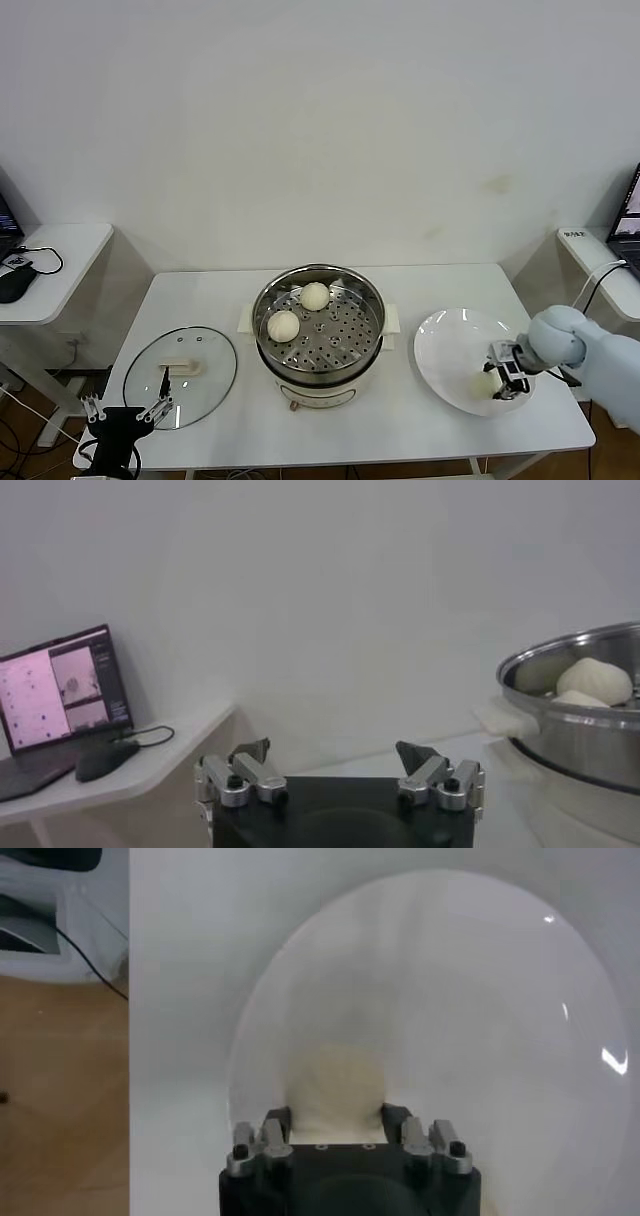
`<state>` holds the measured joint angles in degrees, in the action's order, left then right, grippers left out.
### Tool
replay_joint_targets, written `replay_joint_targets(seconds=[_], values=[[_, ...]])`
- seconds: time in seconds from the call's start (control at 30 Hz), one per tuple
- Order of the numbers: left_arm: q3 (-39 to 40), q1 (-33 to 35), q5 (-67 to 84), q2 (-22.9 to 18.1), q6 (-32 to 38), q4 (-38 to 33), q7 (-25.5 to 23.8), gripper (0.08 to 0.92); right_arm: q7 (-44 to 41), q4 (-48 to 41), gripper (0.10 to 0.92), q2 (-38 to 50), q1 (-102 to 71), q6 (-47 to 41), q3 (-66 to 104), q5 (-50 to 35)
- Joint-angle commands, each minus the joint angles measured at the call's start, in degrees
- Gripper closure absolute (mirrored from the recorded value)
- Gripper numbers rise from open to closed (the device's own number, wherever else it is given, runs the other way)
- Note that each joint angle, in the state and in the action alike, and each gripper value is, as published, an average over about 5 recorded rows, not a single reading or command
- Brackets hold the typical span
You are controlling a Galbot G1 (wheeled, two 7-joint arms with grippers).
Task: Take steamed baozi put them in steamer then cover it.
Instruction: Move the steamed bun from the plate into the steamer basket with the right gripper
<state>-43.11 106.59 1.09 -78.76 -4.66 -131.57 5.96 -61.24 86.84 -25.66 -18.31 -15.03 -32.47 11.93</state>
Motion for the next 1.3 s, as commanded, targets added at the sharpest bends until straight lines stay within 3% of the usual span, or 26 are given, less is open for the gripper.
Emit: replay_joint_targets(seconds=[0.03, 0.3, 0.6, 0.83, 1.3], values=[[0.01, -0.07, 0.04, 0.09, 0.07, 0.14, 0.01, 0.177, -2.32, 1.38, 0.458, 1.82, 12.41, -0.07, -2.59, -4.26], [0.31, -0.34, 0.06, 0.29, 0.07, 0.05, -0.01, 0.177, -3.21, 2.49, 0.449, -0.10, 33.23, -1.08, -10.45, -12.81], [0.32, -0.52, -0.03, 0.46, 0.03, 0.05, -0.05, 0.177, -1.51, 3.88, 0.448, -12.34, 54.28, -2.83, -23.44, -20.72], [-0.25, -0.52, 0.09, 0.41, 0.09, 0.19, -0.04, 0.177, 1.15, 6.12, 0.444, -22.14, 54.64, -3.91, -27.88, -23.51], [-1.80, -0.39, 0.37, 0.09, 0.08, -0.33, -0.07, 0.177, 3.73, 4.70, 0.443, -33.60, 45.69, 4.95, -36.67, -20.67]])
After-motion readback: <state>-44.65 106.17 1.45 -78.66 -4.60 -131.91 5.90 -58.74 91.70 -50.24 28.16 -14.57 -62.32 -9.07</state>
